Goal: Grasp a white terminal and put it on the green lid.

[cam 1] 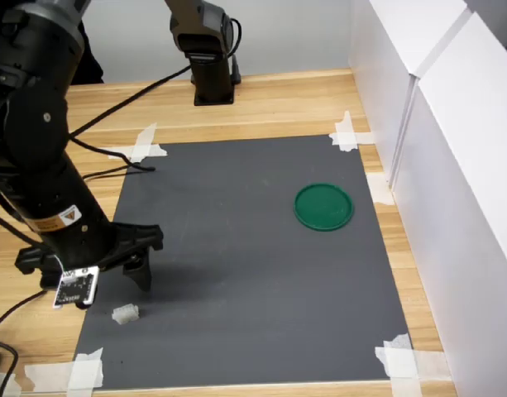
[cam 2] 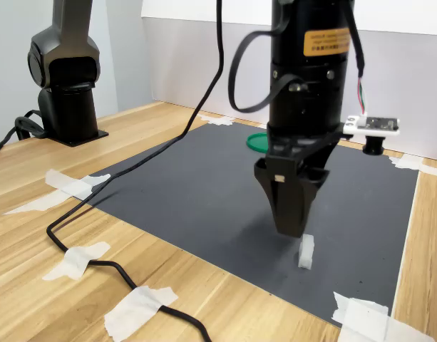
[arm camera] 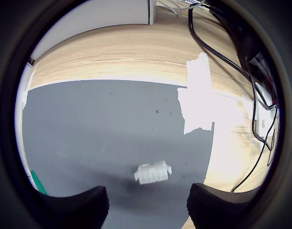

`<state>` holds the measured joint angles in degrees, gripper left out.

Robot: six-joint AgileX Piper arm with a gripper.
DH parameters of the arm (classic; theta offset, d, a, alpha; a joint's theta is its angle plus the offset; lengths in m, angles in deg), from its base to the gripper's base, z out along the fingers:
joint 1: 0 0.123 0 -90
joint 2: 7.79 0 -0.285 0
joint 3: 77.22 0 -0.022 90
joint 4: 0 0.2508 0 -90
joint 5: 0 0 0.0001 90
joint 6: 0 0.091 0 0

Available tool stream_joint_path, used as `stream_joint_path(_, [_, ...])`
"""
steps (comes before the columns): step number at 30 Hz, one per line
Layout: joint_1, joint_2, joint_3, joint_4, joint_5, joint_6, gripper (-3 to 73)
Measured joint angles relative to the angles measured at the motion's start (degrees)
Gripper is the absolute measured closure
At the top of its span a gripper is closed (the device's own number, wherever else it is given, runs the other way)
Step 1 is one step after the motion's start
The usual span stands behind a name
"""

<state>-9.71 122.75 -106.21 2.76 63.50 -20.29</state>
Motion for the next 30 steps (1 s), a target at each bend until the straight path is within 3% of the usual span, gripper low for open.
stream_joint_path(17, [0.0, 5.49, -1.21, 0.0, -2.62, -0.7, 7.6])
stream_joint_path(21, [0.0, 5.54, -1.21, 0.0, -2.99, -1.36, 16.1])
stream_joint_path(27, [0.0, 5.53, -1.21, 0.05, -2.93, -1.68, 37.4])
stream_joint_path(30, [0.0, 4.95, -1.21, 0.31, -2.06, -1.68, 38.5])
